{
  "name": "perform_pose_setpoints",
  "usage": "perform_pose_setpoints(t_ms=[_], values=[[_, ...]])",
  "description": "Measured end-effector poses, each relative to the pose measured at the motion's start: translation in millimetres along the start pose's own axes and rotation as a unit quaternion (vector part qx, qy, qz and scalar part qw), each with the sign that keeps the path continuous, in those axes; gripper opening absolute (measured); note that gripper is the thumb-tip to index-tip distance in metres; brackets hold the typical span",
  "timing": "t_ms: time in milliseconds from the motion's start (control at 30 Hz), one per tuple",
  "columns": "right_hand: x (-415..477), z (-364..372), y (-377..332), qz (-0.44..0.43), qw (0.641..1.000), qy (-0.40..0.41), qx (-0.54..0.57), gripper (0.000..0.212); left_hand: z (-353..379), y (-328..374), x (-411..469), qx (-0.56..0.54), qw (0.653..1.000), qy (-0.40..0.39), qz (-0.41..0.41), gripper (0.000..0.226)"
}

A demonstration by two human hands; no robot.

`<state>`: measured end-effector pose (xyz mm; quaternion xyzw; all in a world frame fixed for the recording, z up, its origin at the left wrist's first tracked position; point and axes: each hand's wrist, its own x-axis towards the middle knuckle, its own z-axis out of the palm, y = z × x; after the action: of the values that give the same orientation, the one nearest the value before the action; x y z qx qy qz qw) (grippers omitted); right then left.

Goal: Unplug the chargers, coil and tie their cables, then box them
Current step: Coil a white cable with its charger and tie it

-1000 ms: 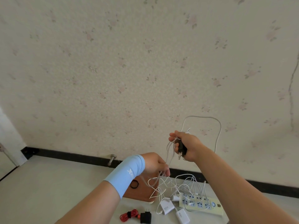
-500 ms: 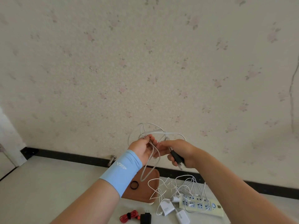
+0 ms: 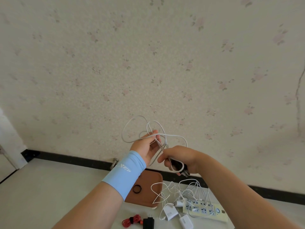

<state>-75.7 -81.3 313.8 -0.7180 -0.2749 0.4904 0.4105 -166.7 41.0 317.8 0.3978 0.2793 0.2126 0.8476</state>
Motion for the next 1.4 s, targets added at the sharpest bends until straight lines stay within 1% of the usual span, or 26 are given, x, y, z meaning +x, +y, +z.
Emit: perform_pose_setpoints(t_ms=[100, 133, 233, 300, 367, 467, 533, 600, 667, 700, 733, 767, 800, 833, 867, 933, 1000, 1067, 1133, 1200, 1233, 1267, 1300, 1333, 1367, 1400], values=[[-5.1, -10.8, -0.8, 0.007, 0.998, -0.062, -0.031, 0.038, -9.7, 12.3, 5.4, 0.086, 0.996, 0.037, -0.005, 0.020], [-6.8, -14.7, -1.0, 0.005, 0.996, -0.076, -0.035, 0.039, -13.6, 16.9, 6.3, 0.111, 0.993, 0.041, -0.012, 0.020], [-10.0, -24.7, 1.5, -0.007, 0.995, -0.098, -0.024, 0.021, -26.6, 24.6, 7.4, 0.223, 0.974, 0.007, -0.050, 0.014], [-11.3, -29.3, 4.7, -0.003, 0.995, -0.095, -0.024, 0.018, -36.2, 26.1, 5.3, 0.318, 0.943, -0.020, -0.092, 0.016], [-10.9, -33.0, 9.9, 0.012, 0.995, -0.093, -0.029, 0.021, -44.3, 28.8, 3.6, 0.365, 0.913, -0.071, -0.169, 0.038], [-9.9, -36.4, 16.3, 0.024, 0.992, -0.064, -0.102, 0.023, -49.1, 36.0, -2.3, 0.468, 0.824, -0.167, -0.273, 0.070], [-9.8, -35.9, 17.2, 0.028, 0.987, -0.048, -0.152, 0.022, -41.9, 37.1, -9.4, 0.525, 0.776, -0.195, -0.289, 0.073], [-9.3, -32.7, 15.9, 0.042, 0.986, -0.038, -0.158, 0.022, -32.2, 34.1, -16.0, 0.624, 0.740, -0.148, -0.202, 0.061], [-8.4, -29.3, 13.5, 0.046, 0.987, -0.024, -0.154, 0.020, -29.2, 29.8, -12.7, 0.739, 0.672, -0.040, -0.026, 0.047], [-7.9, -28.3, 12.7, 0.042, 0.986, -0.017, -0.158, 0.021, -29.9, 27.3, -7.6, 0.751, 0.657, 0.016, 0.060, 0.038], [-7.4, -27.8, 12.4, 0.035, 0.986, -0.010, -0.163, 0.023, -30.5, 25.5, -5.1, 0.733, 0.665, 0.055, 0.133, 0.028], [-7.6, -27.6, 11.5, 0.025, 0.985, -0.006, -0.170, 0.023, -30.6, 24.6, -4.1, 0.692, 0.691, 0.068, 0.198, 0.016], [-8.2, -27.5, 10.4, 0.011, 0.984, -0.005, -0.175, 0.021, -29.7, 24.9, -3.7, 0.646, 0.719, 0.052, 0.250, 0.005], [-9.4, -27.1, 9.1, -0.008, 0.984, -0.009, -0.180, 0.017, -28.3, 25.5, -3.7, 0.619, 0.734, 0.013, 0.279, 0.012], [-10.5, -26.8, 7.9, -0.032, 0.982, -0.014, -0.183, 0.013, -26.5, 24.3, -4.8, 0.610, 0.741, -0.041, 0.278, 0.024], [-12.8, -26.3, 6.0, -0.076, 0.978, -0.014, -0.193, 0.014, -22.6, 18.5, -7.6, 0.616, 0.749, -0.132, 0.208, 0.034], [-14.1, -26.8, 4.6, -0.109, 0.974, -0.002, -0.199, 0.017, -24.6, 15.0, -5.1, 0.584, 0.787, -0.160, 0.118, 0.032], [-14.7, -27.9, 4.7, -0.140, 0.971, 0.024, -0.193, 0.018, -28.0, 17.6, -4.0, 0.511, 0.844, -0.151, 0.052, 0.026], [-15.2, -29.6, 5.2, -0.166, 0.971, 0.049, -0.164, 0.020, -29.8, 20.9, -0.6, 0.442, 0.888, -0.126, 0.021, 0.020], [-15.3, -31.0, 5.1, -0.186, 0.973, 0.070, -0.120, 0.024, -31.2, 21.8, 3.3, 0.398, 0.915, -0.060, 0.037, 0.014], [-14.8, -31.3, 4.6, -0.196, 0.972, 0.082, -0.095, 0.023, -34.4, 22.1, 8.1, 0.403, 0.912, -0.004, 0.069, 0.014], [-14.3, -31.8, 4.0, -0.206, 0.971, 0.097, -0.069, 0.022, -38.9, 23.7, 14.3, 0.436, 0.892, 0.056, 0.102, 0.019], [-13.5, -33.4, 3.2, -0.214, 0.969, 0.118, -0.043, 0.020, -46.4, 26.9, 22.5, 0.496, 0.852, 0.112, 0.129, 0.025], [-13.0, -36.1, 2.4, -0.220, 0.965, 0.143, -0.017, 0.019, -53.5, 31.9, 27.0, 0.579, 0.789, 0.158, 0.133, 0.030], [-12.7, -39.0, 1.7, -0.224, 0.960, 0.169, 0.008, 0.019, -60.0, 36.7, 29.6, 0.664, 0.719, 0.179, 0.102, 0.033], [-12.9, -41.7, 0.7, -0.226, 0.955, 0.191, 0.031, 0.020, -66.0, 39.3, 30.7, 0.731, 0.659, 0.171, 0.037, 0.031]])
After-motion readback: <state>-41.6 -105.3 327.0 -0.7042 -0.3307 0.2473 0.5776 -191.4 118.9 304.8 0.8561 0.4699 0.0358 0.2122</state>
